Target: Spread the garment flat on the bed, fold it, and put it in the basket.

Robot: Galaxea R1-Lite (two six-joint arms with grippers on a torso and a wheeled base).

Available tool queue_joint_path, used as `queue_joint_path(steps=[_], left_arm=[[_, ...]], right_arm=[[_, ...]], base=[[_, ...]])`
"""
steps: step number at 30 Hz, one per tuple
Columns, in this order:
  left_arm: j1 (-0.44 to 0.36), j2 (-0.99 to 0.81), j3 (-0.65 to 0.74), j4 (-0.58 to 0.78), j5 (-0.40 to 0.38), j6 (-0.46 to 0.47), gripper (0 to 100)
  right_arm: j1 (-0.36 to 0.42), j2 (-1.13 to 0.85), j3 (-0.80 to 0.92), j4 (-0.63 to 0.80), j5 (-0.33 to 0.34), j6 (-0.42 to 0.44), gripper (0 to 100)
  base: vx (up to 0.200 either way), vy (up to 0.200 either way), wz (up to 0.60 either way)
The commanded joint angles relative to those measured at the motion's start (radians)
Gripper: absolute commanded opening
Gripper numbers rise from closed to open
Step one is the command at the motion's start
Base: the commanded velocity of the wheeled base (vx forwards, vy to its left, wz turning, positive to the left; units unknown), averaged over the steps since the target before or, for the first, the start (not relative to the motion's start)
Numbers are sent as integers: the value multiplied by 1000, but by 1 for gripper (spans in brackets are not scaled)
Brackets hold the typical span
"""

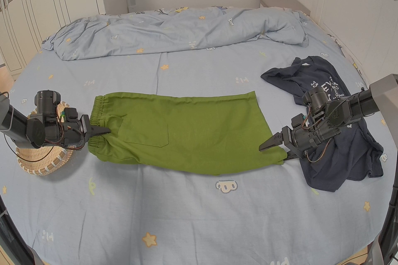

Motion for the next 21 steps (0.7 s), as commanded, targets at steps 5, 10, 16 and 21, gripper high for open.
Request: queue_joint_path(steps=[5,10,16,21], left_arm=[[2,-8,0,-1,-1,1,0],[2,-8,0,-1,-1,1,0],[3,-11,3,1,-1,3,0],[2,-77,92,4,-1,10,0]], right_arm=[[-28,5,2,-4,-6,-18,0],[-53,0,2,-5,-6,-35,0],[-64,-29,3,-2,-9,-38,0],[-39,-158,95,6,-9,-38,0]], base=[[0,0,0],[0,0,0],[0,0,0],[0,0,0]])
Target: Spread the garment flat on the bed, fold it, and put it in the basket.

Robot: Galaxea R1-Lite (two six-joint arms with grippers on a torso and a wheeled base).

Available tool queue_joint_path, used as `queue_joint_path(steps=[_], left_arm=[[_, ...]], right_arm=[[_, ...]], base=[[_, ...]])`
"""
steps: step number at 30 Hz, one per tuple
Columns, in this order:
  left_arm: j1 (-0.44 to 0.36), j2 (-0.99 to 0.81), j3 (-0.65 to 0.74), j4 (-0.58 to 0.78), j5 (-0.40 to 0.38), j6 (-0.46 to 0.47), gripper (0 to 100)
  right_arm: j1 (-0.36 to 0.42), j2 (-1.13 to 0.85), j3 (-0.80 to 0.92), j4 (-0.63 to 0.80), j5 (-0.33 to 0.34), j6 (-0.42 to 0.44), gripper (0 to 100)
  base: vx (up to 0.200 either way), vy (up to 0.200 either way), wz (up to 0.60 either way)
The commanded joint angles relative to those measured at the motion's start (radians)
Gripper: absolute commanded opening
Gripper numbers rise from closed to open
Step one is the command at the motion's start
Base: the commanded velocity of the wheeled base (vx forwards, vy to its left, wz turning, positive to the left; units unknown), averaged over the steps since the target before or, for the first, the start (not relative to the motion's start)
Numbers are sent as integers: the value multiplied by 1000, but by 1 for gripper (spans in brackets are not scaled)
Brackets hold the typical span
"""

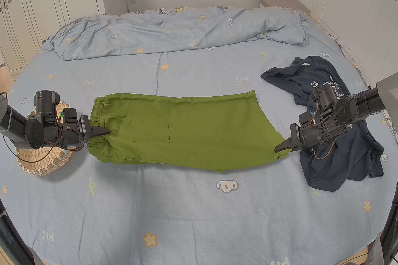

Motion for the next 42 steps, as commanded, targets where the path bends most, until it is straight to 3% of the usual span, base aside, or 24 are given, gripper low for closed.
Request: queue_joint_path(steps=[1,5,14,21,35,36,42], left_arm=[[-1,-74,93,1,1,8,0],[2,-125,150,4,1,24,0],[94,-304,394,142,5,260,0],[108,-344,540,138,16,303,0],[131,-329,561,135,19,321,0],[130,-329,561,133,18,321,0],[134,-329,555,129,19,327,0]], right_arm=[[26,-152,108,5,0,0,0],[33,-214,201,-1,-5,-1,0],[95,-392,559,-47,-11,-24,0],[167,-456,761,-127,-11,-12,0],[234,-402,916,-334,-14,34,0],[234,-399,916,-335,-14,34,100],[219,-411,919,-340,-32,31,100]], base=[[0,0,0],[0,0,0],[0,0,0],[0,0,0],[0,0,0],[0,0,0],[0,0,0]])
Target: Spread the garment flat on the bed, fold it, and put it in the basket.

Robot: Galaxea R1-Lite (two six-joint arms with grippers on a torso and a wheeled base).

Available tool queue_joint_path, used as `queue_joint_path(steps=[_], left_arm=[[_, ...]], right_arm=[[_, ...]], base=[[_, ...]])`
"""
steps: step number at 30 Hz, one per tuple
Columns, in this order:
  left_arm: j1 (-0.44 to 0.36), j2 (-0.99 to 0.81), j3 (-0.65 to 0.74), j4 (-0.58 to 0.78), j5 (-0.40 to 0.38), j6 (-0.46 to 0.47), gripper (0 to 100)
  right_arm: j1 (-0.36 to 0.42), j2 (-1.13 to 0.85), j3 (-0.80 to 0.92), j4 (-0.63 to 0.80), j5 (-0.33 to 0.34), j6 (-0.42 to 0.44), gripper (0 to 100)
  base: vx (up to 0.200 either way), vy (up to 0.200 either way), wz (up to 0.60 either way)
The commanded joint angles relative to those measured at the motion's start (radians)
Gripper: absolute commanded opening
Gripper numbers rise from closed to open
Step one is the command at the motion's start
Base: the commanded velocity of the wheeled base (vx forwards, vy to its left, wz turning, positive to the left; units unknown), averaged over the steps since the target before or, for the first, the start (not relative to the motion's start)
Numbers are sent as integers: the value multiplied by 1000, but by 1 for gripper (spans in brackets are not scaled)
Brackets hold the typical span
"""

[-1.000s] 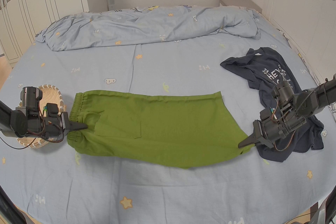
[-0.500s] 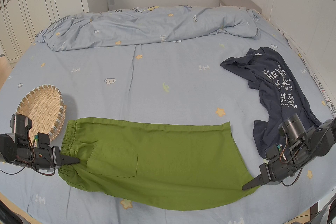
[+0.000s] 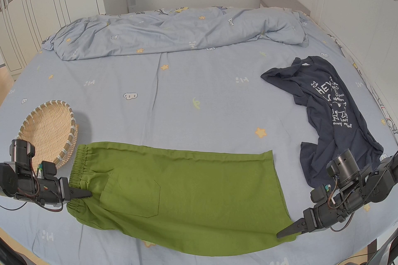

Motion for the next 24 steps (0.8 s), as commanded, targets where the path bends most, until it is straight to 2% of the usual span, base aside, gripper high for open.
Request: queue_joint_path(steps=[1,4,7,14,24], left_arm=[[5,4,-5,-3,0,3,0],[20,1,-11,-4,0,16,0],[25,-5,-13,-4,1,31,0],[105,-27,-33,0,3,115,0],[85,-93,-51,9,4,117,0]], right_arm=[[-7,1,4,-2,-16,-5,100],[2,-26,-18,-5,-160,-8,100],[-4,-66,-78,-14,-230,-10,100],[-56,-134,-263,71,-227,-10,100],[-65,-129,-251,75,-223,-11,100]], base=[[0,0,0],[0,0,0],[0,0,0],[0,0,0],[0,0,0]])
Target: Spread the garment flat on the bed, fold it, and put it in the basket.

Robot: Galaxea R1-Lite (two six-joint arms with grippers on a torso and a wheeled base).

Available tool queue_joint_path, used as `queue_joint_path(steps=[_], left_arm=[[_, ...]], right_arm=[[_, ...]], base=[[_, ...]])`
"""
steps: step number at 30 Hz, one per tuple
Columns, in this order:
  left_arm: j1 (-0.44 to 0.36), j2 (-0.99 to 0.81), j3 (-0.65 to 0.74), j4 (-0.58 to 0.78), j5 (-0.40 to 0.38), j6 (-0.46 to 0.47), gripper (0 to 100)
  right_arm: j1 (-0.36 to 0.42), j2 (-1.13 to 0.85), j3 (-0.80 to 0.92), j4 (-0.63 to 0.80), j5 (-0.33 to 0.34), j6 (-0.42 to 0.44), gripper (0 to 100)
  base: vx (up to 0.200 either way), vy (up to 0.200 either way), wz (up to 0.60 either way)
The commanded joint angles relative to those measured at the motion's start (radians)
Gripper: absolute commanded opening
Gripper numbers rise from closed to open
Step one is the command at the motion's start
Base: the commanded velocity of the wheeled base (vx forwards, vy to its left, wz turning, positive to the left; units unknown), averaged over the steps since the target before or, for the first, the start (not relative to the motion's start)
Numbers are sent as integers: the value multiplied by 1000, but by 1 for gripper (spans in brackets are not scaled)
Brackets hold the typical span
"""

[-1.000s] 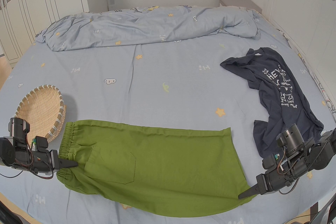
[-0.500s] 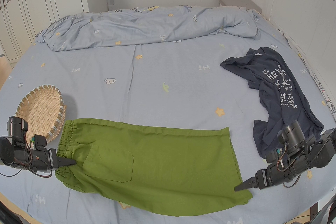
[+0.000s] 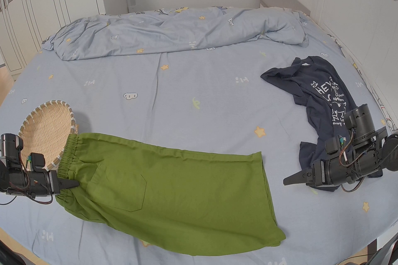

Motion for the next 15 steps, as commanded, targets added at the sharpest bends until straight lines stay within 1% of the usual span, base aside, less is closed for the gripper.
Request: queue_joint_path(steps=[1,2,3,4,6,7,8,9,10,12,13,14,15], left_arm=[[-42,-94,-42,30,18,-6,0],[-65,-126,-65,66,45,-11,0],[-68,-131,-70,73,50,-12,0],[-123,-198,-140,181,134,-27,0],[-123,-198,-140,181,134,-27,0],[-258,-270,-281,384,273,-92,0],[-302,-284,-326,438,302,-121,0],[-302,-284,-326,438,302,-121,0],[-373,-301,-375,488,325,-161,0],[-471,-309,-421,525,335,-201,0],[-506,-307,-433,533,342,-213,0],[-519,-307,-436,534,346,-218,0],[-583,-296,-447,542,371,-236,0]], right_arm=[[2,-10,-1,-1,4,1,100],[5,-12,1,0,5,1,100],[6,-12,1,0,5,1,100],[13,-13,7,3,4,1,100],[13,-13,8,3,4,1,100],[13,-13,11,2,4,1,100],[11,-12,11,2,4,1,100],[11,-12,11,2,4,1,100],[8,-12,11,2,4,1,100],[5,-12,13,0,4,1,100],[3,-12,14,2,4,1,100],[3,-12,14,2,4,-1,100],[6,-12,19,0,2,-1,100]], base=[[0,0,0],[0,0,0],[0,0,0],[0,0,0],[0,0,0],[0,0,0],[0,0,0],[0,0,0],[0,0,0],[0,0,0],[0,0,0],[0,0,0],[0,0,0]])
